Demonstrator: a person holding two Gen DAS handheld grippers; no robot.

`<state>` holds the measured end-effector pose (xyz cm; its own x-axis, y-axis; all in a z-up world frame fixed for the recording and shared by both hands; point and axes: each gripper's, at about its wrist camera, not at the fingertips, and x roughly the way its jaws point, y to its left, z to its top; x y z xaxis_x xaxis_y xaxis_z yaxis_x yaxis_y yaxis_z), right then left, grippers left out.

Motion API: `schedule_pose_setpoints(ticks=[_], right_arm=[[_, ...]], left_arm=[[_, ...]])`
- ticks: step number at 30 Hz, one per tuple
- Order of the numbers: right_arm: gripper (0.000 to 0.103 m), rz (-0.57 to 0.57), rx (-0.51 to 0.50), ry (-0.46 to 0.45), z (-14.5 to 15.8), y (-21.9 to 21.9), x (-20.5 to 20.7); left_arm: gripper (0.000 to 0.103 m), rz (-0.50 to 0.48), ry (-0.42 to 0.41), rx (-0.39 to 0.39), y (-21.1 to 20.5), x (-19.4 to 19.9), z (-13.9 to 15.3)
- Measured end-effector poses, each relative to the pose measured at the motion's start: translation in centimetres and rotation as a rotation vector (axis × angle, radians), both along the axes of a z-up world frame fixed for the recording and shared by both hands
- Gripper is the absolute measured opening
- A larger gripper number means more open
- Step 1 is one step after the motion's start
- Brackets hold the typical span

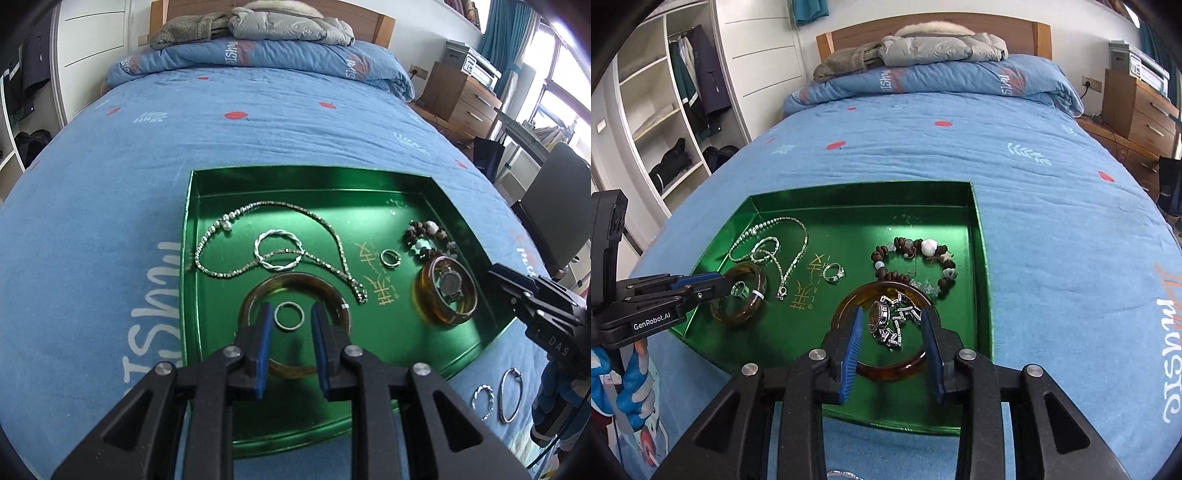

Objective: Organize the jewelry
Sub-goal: 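Open both tools to release the rings in the tray and withdraw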

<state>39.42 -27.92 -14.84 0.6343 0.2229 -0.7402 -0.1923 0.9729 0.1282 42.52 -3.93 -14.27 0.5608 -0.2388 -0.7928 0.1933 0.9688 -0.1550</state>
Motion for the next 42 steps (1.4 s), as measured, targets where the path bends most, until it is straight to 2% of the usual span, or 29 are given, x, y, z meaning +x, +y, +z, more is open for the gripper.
schedule_pose_setpoints(ticks=[2, 7, 12, 17, 28, 36, 42], right_arm=[[0.033, -0.014, 0.006, -0.019, 1.3, -0.5, -1.2], [0.037, -0.048, 0.02, -0.079, 5.0, -1.4, -5.2], [0.04, -0.086, 0.042, -0.119, 7.7, -2.3, -10.8], [0.045, -0.124, 0.032, -0.133, 8.8, -2.8, -16.6], [0.045, -0.143, -0.01, -0.152, 9.6, -2.8, -27.1], [0.048, -0.136, -0.008, -0.177, 10.3, -1.2, -31.5], [0.049, -0.157, 0.002, -0.178, 10.6, -0.7, -32.9]], left_arm=[[0.02, 0.0, -0.019, -0.005, 0.3, -1.0, 1.6], [0.034, 0.012, -0.089, -0.003, 1.4, -5.1, 6.0], [0.035, 0.046, -0.135, 0.029, 2.4, -10.6, 8.5], [0.035, 0.094, -0.165, 0.086, 2.9, -16.7, 9.5], [0.035, 0.168, -0.253, 0.171, 3.7, -28.7, 10.9], [0.035, 0.184, -0.287, 0.165, 5.1, -33.9, 11.8], [0.035, 0.195, -0.31, 0.162, 6.3, -36.0, 12.2]])
